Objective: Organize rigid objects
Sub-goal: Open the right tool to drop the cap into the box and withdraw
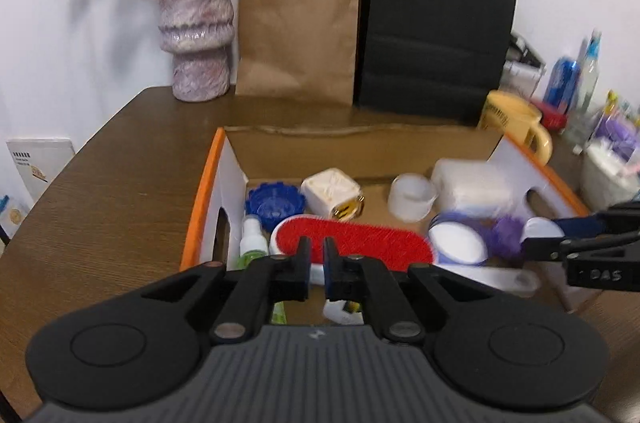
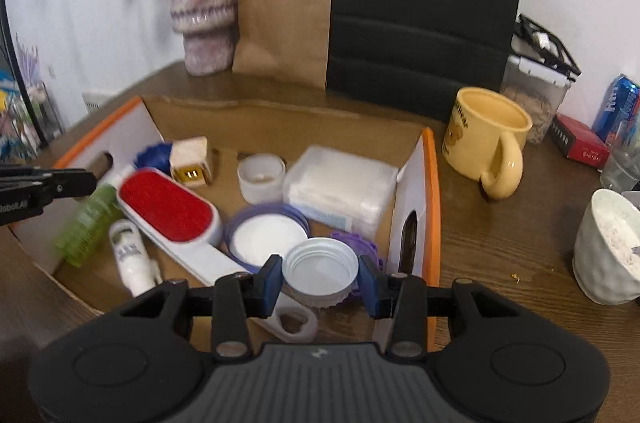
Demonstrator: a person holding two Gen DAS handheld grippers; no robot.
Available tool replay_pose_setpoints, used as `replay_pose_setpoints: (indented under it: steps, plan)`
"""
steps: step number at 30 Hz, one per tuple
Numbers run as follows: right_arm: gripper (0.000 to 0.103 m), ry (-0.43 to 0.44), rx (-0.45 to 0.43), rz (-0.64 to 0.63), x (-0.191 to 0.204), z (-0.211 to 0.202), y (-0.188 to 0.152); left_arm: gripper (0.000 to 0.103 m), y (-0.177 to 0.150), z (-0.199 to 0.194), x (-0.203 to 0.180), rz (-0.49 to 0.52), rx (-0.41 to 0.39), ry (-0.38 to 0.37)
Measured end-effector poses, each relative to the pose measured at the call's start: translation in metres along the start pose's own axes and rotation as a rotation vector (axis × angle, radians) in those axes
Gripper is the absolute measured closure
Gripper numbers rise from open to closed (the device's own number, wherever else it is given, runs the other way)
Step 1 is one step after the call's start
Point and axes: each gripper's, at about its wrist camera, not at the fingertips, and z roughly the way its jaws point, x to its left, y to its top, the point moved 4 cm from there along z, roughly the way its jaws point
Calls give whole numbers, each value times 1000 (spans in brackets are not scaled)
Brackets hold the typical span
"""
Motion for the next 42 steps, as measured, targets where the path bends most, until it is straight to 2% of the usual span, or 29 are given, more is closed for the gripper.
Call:
replay_pose_setpoints:
  steps: [3,4,5,6,7,8,9,10,11,13,17,20,25,27,29,32,35,39,42]
  plan:
    - [63,10,14,-1,0,6,-1,96,-4,17,2,-11,69,6]
    - [63,7,24,-2,1,6,-1,87,-5,19,3,-20,85,11]
    - [57,7,32,0,1,5,0,64,-5,21,4,-28,101,17]
    - [53,10,42,-3,2,5,2,60,-5,22,5,-31,108,8]
    - [43,11,60,-14,4,5,2,55,-5,21,4,-28,117,-6]
    - [37,6,73,-26,6,4,3,50,-5,20,2,-18,132,-6]
    - [37,3,80,-34,7,4,5,46,-4,18,-1,1,139,-4]
    - [37,-1,86,-40,8,2,6,30,-3,14,-4,15,132,6]
    - [37,-2,89,-43,9,-2,8,22,-2,9,-6,26,118,17]
    - [37,6,89,-39,12,-11,12,21,2,-1,-9,46,109,21]
    - [31,40,83,-11,14,-33,19,12,12,-24,-12,47,113,23]
    - [27,30,54,-22,19,-55,22,6,18,-46,-11,44,73,34]
    - [23,28,-12,-21,26,-93,22,4,22,-86,-11,22,-7,30]
    - [23,33,-65,-24,31,-108,20,3,21,-99,-13,19,-21,20]
    - [15,26,-141,-21,34,-124,13,3,16,-108,-15,14,-33,20]
    - [15,-4,-267,-22,40,-147,0,2,9,-124,-17,6,-80,8]
    - [15,-23,-355,7,43,-160,-14,0,-2,-137,-19,-2,-117,-9]
    - [15,-38,-451,60,44,-171,-34,0,-19,-152,-20,-18,-173,-29]
    - [15,-31,-474,98,46,-176,-49,0,-32,-167,-22,-17,-249,-42]
